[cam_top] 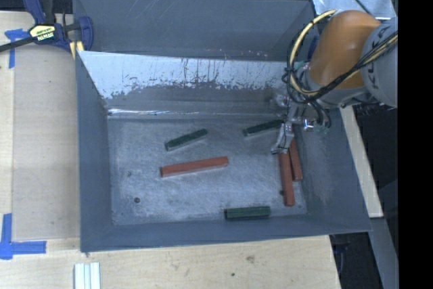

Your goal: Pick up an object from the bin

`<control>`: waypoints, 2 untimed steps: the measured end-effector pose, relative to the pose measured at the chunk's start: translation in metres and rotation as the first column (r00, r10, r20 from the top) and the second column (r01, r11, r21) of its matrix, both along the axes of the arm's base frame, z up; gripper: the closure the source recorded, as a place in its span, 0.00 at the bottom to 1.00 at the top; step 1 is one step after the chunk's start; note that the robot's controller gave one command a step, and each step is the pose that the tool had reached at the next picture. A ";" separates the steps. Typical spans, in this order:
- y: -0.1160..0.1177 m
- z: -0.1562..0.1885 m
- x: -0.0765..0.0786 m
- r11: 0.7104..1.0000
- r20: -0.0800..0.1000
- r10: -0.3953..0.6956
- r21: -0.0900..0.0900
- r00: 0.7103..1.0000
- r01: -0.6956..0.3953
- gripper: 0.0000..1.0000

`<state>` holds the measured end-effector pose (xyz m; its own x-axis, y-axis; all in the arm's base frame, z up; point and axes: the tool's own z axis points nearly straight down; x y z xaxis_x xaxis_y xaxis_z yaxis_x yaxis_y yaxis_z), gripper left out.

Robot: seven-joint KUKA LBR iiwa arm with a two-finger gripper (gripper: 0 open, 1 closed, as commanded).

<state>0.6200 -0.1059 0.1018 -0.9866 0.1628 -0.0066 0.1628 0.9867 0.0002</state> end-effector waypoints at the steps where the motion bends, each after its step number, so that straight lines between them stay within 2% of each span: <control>1: -0.006 -0.001 0.004 0.999 0.001 -0.037 0.000 0.999 0.037 0.00; 2: -0.003 -0.032 0.004 0.992 -0.015 -0.129 0.000 0.992 0.129 0.00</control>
Offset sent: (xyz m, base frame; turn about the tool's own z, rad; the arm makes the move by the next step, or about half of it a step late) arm 0.0026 -0.0058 -0.0018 0.0404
